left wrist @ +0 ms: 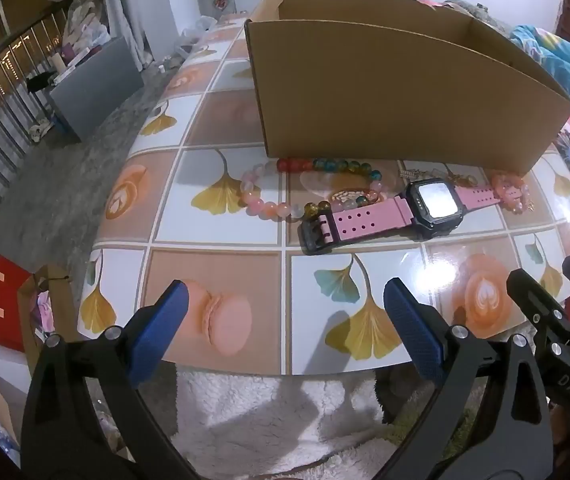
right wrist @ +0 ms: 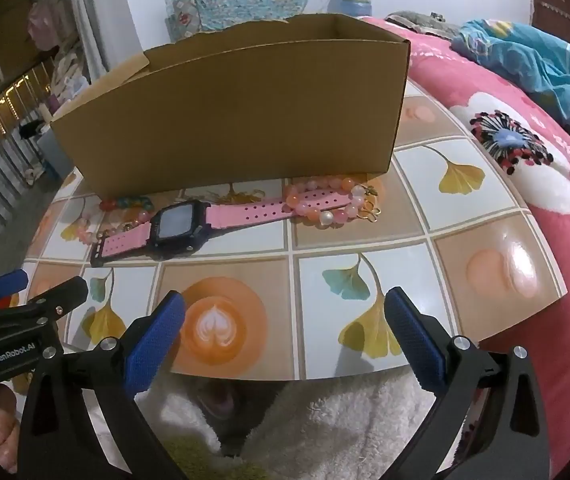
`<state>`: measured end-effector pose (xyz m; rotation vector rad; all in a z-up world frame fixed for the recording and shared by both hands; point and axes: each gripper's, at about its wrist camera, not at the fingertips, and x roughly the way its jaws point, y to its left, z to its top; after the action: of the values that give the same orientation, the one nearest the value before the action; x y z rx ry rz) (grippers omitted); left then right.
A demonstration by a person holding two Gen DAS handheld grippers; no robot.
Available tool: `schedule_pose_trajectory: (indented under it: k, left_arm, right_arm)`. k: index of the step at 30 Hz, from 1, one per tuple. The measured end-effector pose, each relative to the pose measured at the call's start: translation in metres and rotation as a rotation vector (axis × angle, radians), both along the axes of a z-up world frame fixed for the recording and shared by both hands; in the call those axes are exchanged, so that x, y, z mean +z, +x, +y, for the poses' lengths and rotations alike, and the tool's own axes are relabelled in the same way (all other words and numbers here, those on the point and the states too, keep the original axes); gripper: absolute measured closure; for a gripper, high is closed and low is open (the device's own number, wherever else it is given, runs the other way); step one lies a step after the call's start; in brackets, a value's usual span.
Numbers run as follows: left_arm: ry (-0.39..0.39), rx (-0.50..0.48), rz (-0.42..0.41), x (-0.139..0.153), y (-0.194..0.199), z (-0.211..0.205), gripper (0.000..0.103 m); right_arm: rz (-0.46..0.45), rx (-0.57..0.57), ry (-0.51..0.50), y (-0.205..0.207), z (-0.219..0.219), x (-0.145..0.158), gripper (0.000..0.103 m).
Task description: Organize jewelry
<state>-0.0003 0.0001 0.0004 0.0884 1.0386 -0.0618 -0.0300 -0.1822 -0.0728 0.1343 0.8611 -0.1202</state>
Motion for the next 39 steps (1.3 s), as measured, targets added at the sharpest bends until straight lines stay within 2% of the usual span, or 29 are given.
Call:
schedule_pose_trajectory:
  k: [39]
  left_arm:
    - [0.0, -0.001, 0.01, -0.0061, 0.0034, -0.0006, 0.008]
  right_arm:
    - [-0.018, 0.003, -0.009, 0.0001, 0.0024, 0.0073, 0.006]
